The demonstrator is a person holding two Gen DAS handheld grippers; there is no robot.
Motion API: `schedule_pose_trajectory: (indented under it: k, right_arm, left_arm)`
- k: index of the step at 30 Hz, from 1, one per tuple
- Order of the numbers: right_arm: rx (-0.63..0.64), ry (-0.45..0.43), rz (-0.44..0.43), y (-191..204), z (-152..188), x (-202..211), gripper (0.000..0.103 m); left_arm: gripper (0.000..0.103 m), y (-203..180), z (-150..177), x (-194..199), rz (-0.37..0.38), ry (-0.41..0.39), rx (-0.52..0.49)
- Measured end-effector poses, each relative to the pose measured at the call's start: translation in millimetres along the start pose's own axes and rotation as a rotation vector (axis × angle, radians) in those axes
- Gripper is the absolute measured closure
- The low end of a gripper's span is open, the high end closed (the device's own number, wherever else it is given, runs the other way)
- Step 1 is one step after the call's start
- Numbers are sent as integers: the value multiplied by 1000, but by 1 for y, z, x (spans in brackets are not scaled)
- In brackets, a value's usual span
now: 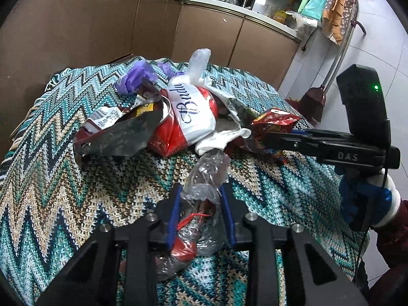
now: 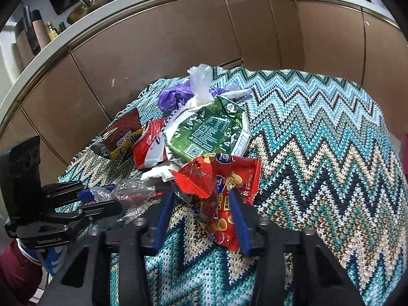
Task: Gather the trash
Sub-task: 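Grasp the clear plastic bag with the left gripper while the right gripper grasps the red snack packet, then carry the clear bag and red snack packet to the bin and release both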
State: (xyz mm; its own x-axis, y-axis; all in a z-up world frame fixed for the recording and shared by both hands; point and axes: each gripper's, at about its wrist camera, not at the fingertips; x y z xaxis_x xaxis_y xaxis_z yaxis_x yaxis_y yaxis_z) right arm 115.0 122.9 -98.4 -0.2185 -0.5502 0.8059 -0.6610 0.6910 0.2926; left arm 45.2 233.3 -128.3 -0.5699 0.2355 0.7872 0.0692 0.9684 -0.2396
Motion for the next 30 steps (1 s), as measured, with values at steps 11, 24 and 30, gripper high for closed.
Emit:
schedule_pose_trajectory:
  k: [11,24,30]
  right_arm:
    - [-8,-63,-8,6,21,50,97]
    - [-18,-169,40,28,73,136,97]
    - [-31,-220,55,34,96,168,97]
  left_arm:
    - [91,-19,10,17,-16,-15,0]
    - [91,-51,35,91,-29,-114,4]
    - [91,-69,46,118,-63,-134,-14]
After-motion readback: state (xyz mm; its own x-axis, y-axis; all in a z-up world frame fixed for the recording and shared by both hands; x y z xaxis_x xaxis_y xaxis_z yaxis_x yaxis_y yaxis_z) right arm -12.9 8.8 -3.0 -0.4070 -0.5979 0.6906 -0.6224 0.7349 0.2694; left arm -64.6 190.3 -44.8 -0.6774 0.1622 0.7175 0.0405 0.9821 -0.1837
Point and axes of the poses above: each gripper's, at about its wrist camera, not at the fingertips, and x roughly against the way its jaws point, y to its left, z to its underside, and after that the axes turned 8 degrees about y, right-handed
